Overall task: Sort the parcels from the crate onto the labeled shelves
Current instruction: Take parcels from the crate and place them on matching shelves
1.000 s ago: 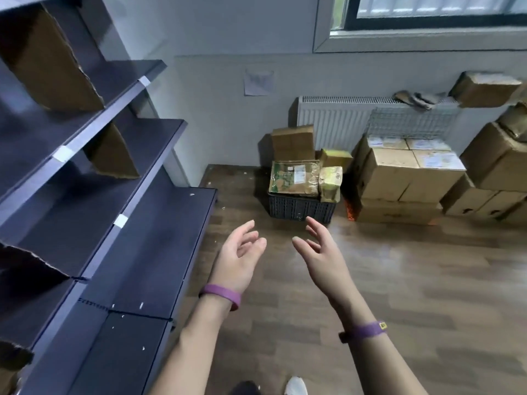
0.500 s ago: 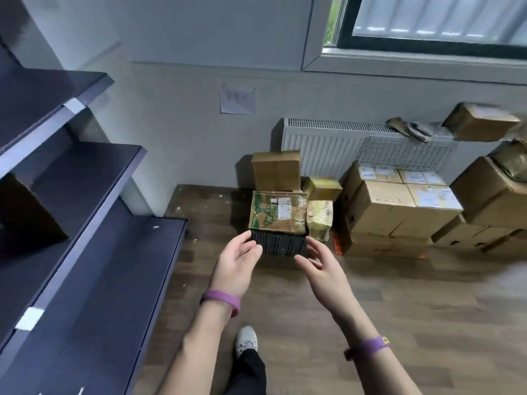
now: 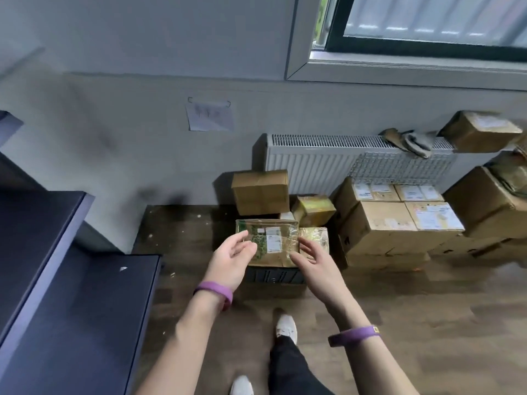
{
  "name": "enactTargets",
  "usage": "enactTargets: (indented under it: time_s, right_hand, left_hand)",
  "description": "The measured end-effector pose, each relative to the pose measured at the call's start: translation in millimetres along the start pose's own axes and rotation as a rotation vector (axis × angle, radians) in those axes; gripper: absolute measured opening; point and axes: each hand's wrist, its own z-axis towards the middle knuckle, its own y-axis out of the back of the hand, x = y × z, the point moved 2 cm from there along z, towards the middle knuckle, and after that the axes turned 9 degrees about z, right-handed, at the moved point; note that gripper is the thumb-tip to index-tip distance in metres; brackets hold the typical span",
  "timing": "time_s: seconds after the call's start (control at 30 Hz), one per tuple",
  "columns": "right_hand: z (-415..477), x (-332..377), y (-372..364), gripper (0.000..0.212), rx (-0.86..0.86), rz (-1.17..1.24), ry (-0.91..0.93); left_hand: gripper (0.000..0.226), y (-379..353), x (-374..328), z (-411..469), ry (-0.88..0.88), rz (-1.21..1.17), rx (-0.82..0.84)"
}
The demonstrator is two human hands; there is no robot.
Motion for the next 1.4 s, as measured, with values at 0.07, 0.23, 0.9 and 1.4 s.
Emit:
enactTargets:
  time_s: [0.07,0.23,0.9,1.4]
  right_hand:
    - [36.4,2.2,-4.4,0.049,0.018,-0.017,-0.015]
    - [156.1,7.8,-14.1,0.05,0.094,-0.084,-0.042]
    - [620.1,-130.5,-21.4,0.06,0.113,-0.297,-0.376]
    - [698.5,-232.4,-32.9,0.06,-0.013,-0.272,-0.426]
  left_hand:
    - [0.039,-1.3,-5.1,32.0,0.013,0.005,0.003]
    - [0.041,1.2,-15.7,131.9,0.109,0.013,-0.037]
    - [0.054,-35.6,96.3,625.1,0.534,0.289,-0.033]
    - [0.096,-80.9,203.5,728.7,0.647,0.3,-0.109]
